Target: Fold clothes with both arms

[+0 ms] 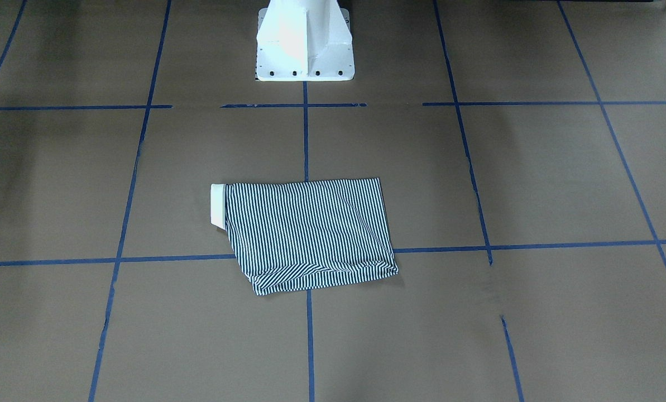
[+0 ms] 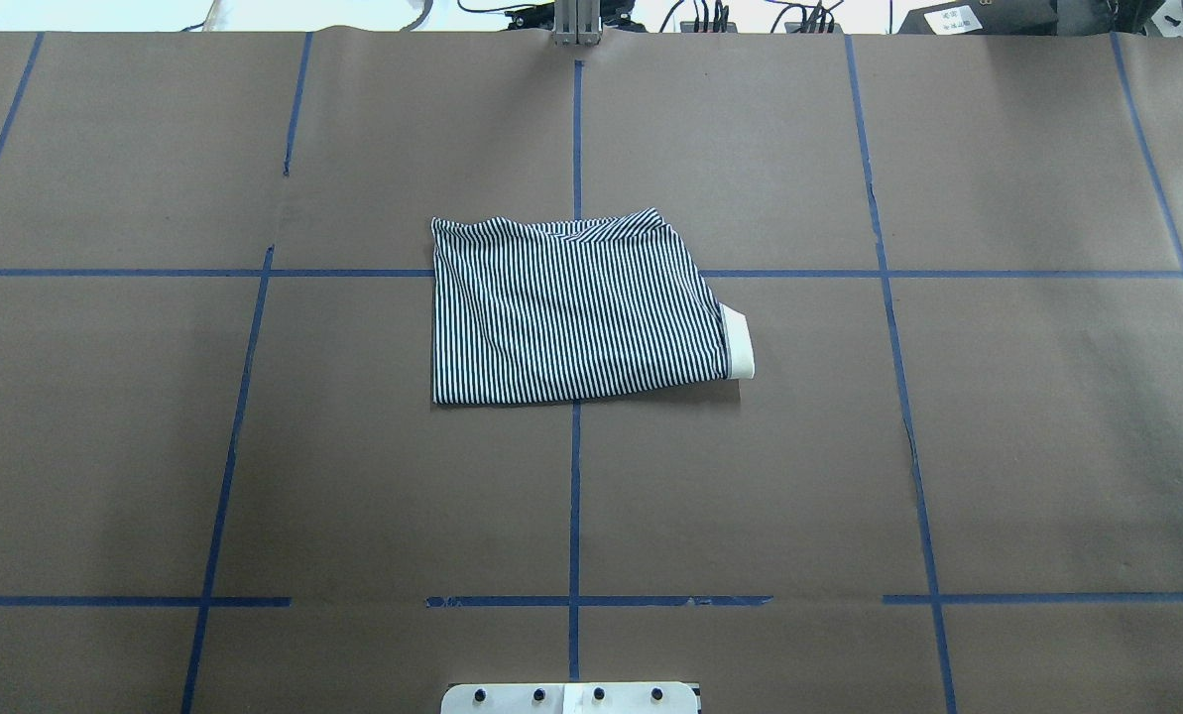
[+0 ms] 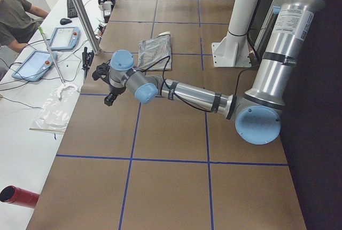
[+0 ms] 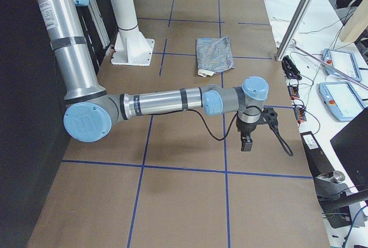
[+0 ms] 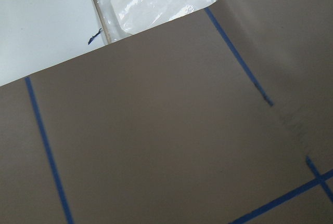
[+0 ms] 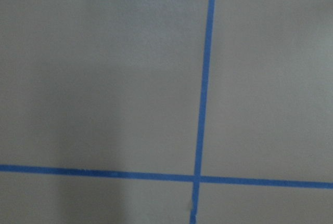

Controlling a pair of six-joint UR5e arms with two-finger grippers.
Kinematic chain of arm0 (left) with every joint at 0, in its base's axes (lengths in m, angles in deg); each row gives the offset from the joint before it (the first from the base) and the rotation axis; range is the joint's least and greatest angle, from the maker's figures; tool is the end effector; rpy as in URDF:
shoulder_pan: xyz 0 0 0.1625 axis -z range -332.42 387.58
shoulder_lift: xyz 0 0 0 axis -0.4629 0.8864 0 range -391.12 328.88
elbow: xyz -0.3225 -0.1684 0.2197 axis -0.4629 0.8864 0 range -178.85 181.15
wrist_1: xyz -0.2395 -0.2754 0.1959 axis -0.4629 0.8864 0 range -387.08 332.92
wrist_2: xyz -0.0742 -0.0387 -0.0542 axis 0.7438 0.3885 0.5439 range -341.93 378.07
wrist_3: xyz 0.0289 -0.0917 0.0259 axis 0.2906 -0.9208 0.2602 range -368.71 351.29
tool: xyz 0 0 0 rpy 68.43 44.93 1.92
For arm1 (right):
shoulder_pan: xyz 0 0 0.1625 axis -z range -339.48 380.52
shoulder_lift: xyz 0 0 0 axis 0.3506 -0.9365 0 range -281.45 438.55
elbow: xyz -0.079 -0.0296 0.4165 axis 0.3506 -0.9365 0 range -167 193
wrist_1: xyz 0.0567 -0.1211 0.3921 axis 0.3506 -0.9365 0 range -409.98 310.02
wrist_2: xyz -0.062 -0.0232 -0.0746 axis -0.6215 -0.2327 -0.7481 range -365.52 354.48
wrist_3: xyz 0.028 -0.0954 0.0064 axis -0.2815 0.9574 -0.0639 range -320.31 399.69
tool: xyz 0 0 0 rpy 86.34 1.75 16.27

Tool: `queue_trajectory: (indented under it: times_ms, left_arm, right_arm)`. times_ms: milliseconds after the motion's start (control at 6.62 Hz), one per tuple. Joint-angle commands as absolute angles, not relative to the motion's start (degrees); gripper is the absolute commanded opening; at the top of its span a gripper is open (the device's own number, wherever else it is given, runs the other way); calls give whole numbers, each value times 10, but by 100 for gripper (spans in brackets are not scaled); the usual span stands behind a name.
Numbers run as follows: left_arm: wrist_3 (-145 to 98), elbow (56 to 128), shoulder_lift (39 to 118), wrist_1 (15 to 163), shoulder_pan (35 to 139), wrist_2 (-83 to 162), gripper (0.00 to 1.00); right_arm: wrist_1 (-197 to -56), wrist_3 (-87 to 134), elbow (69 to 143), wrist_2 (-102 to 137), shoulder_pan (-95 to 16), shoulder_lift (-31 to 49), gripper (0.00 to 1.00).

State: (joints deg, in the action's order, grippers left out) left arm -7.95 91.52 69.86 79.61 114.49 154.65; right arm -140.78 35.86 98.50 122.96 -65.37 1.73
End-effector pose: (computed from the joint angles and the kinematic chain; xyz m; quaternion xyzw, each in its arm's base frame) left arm -0.0293 -0.5882 0.5160 0.2147 0.3881 0.1256 0.8874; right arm 0.0285 -0.5977 0.5807 0.0420 -0.3325 -0.0249 0.9418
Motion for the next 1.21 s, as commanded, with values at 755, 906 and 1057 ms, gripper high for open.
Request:
queue_trajectory:
  times_ms: [755,906,1057]
  left_arm:
    - [29,948,582,660,1171,1543,100]
    - [30,947,577,660,1172,1546,100]
    - [29,948,580,660,1171,1545,100]
  right_arm:
    - [-1496,446,1089,1254,-665,-86,100]
    - [-1496,446,1090,1255,-661,-87,100]
    - [-1496,446,1096,1255,-661,-90,100]
